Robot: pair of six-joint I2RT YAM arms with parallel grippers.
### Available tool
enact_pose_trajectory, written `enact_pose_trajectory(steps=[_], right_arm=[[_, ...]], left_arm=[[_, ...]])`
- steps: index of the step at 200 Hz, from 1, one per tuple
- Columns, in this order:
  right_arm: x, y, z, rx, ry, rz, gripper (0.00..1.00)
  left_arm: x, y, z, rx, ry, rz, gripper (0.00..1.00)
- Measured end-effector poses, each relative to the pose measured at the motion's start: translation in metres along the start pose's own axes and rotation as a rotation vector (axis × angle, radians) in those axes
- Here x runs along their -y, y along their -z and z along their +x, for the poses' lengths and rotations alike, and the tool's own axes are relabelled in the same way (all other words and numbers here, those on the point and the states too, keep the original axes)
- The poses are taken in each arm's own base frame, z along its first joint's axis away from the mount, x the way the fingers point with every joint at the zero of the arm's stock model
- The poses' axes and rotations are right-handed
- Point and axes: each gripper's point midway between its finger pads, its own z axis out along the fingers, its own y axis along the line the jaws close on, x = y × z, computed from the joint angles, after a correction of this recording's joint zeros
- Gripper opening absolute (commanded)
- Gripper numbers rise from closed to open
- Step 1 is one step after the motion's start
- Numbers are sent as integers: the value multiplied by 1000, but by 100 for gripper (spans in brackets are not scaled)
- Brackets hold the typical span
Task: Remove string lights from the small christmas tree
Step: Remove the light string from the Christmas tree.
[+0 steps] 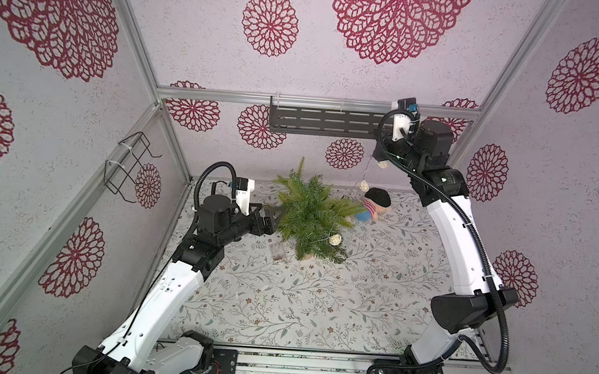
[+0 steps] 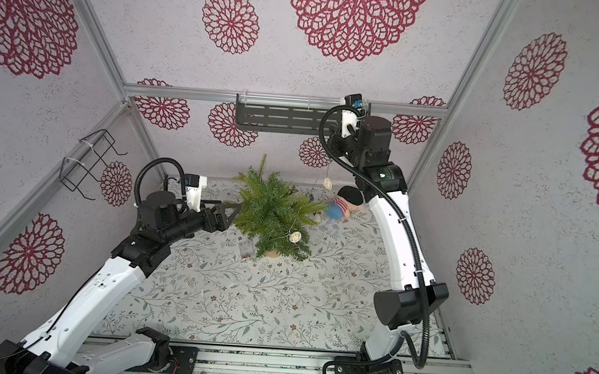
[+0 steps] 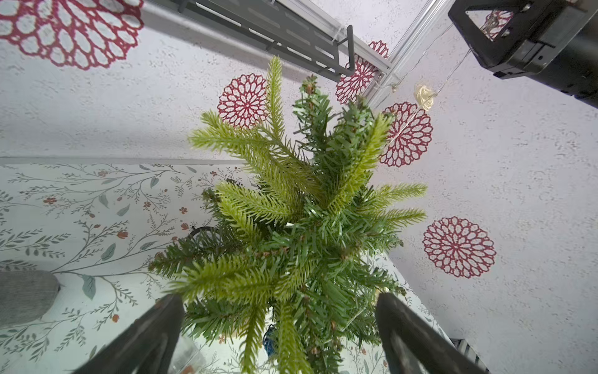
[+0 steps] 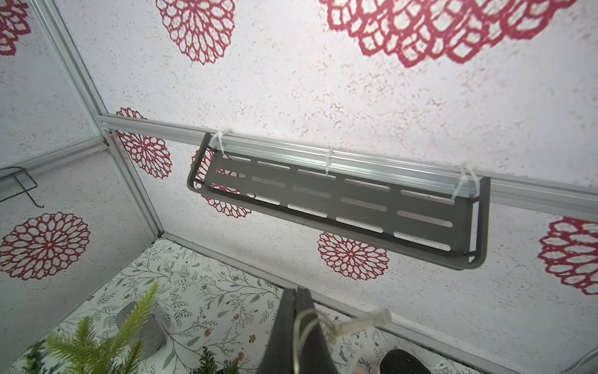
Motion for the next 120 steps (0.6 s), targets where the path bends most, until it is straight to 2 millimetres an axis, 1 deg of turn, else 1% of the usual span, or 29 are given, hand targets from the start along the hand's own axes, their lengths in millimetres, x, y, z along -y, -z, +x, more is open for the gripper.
enact_pose_trajectory(steps=[23,120], right_arm=[[-1,7,-7,16,2,-1,0],[-6,34,-34,80,10,-4,0]], left_arm=[[0,-1,1,6,4,6,97],[-10,-7,24,-30,47,1,97]])
